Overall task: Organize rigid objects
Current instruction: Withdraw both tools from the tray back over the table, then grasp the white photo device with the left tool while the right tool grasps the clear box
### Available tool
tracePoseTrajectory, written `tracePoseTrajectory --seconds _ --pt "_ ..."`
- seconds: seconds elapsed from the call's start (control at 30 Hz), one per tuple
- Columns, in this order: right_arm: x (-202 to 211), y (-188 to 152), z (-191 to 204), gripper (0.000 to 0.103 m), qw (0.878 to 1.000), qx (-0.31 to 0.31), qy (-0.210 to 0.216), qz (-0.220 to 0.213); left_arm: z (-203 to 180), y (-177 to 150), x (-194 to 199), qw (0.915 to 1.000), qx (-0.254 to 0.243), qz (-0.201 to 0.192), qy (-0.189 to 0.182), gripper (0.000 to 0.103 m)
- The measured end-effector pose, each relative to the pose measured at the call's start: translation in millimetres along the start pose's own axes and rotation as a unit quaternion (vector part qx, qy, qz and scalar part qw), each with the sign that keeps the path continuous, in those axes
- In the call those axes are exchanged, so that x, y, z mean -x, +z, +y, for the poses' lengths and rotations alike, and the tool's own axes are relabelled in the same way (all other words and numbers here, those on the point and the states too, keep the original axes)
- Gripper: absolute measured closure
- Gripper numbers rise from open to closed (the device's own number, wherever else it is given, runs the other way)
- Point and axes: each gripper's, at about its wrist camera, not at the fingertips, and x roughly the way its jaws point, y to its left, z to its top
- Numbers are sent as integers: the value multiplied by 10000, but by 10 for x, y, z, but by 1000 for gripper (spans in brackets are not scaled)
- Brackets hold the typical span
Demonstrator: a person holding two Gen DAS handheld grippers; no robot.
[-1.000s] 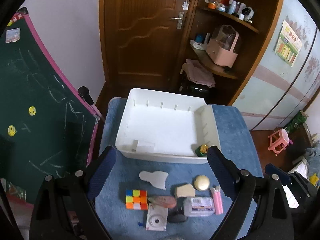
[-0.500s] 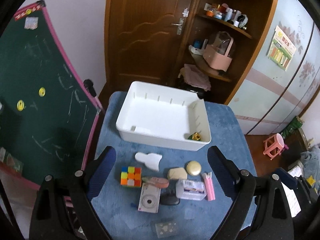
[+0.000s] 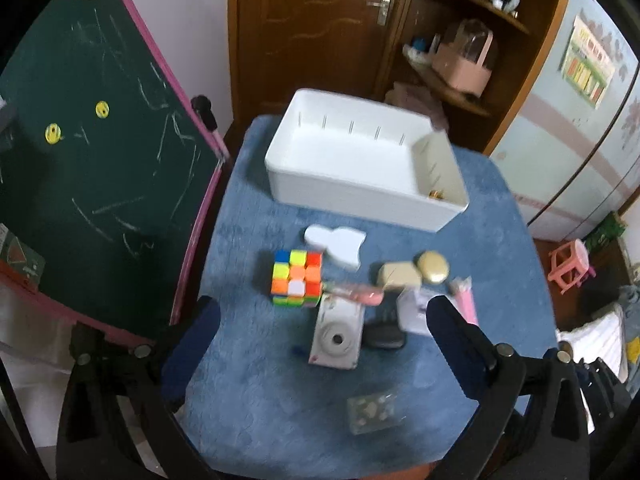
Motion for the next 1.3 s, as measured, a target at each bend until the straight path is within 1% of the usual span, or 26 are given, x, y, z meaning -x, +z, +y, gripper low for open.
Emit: tracePoseTrajectory --seconds 0.13,0.23,0.33,0.4,0.47,0.53,0.63,0.9,1.03,1.17,1.3 --pt "-300 -275 93 24 9997 -101 21 211 56 -149 -280 9989 -240 378 102 1" --pt "-536 -465 162 24 9990 -251 109 358 82 -212 -459 9977 -318 602 35 1" --pt "-753 -637 276 24 9991 -204 23 372 52 -264 -628 9957 -454 802 2 1" --pt "-891 -708 337 24 9987 -133 -76 485 19 -306 -723 9946 -545 887 -14 1" --pt "-1020 -771 393 24 9981 -86 -68 610 -16 -348 -839 9925 -648 1036 -24 1" --pt "-1115 -839 458 24 9979 6 -183 628 -45 -381 -941 9905 -746 1156 -58 1" --pt "-1192 -912 500 24 9976 22 -229 656 -81 -413 -1067 9887 -852 1237 -14 1" --pt "-1372 -1070 535 24 9960 -176 -342 807 -152 -505 -1358 9813 -968 1658 -149 1" --pt "-1454 -1096 534 24 9950 -296 -375 882 -229 -555 -1495 9764 -1167 1815 -42 1" --pt "-1498 -1095 563 24 9948 -310 -463 855 -275 -591 -1626 9711 -1267 2021 58 1" --pt "-1496 -1130 614 24 9949 -184 -569 818 -277 -606 -1713 9693 -1265 2096 217 1"
